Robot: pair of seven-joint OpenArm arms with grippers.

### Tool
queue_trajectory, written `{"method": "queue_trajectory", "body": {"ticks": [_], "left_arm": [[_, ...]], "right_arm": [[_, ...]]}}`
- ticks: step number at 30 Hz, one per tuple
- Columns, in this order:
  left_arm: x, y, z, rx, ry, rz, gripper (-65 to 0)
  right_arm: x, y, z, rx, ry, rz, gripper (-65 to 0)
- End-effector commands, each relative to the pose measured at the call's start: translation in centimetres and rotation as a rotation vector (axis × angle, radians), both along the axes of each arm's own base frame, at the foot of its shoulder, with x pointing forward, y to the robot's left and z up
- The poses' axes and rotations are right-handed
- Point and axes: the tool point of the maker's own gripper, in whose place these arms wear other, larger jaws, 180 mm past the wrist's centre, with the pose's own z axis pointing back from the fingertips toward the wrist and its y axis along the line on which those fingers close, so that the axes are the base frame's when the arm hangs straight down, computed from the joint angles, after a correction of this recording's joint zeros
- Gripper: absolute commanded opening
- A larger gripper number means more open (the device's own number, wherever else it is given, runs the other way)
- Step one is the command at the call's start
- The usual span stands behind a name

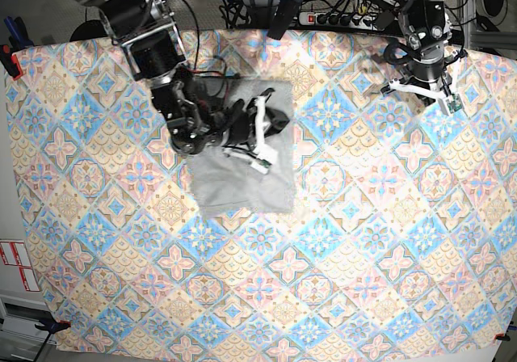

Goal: Fold the T-shirt properly
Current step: 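Drag the folded shirt with the right gripper toward the right arm's side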

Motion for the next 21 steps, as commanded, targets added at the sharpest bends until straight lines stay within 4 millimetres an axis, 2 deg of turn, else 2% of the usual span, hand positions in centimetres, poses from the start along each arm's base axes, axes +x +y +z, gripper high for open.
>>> {"method": "queue_trajectory", "body": {"ticks": [1,5,9,15,21], "left_arm": [[0.4,0.3,0.9,0.023,-0.03,-0.004,-65.0],[0.4,0.3,0.9,0.023,-0.03,-0.004,-65.0],[0.4,0.3,0.9,0.023,-0.03,-0.004,-65.0],[0.4,0.3,0.9,0.023,-0.03,-0.004,-65.0],[0.4,0.3,0.9,0.023,-0.03,-0.004,-65.0]], "right_arm": [[0.5,-4.7,-2.0,-0.193,0.011,-0.015,-58.0],[1.6,-8.6,-2.2,-0.23,0.01,-0.093,-58.0],[1.9,-12.2,-2.4,-0.284,0.007,-0.121,-58.0],[2.3,-17.1,-2.5,-0.354,-0.015,-0.146,-58.0],[2.5,-21.2,-2.2,-0.413,-0.031,-0.168,-58.0]]}}
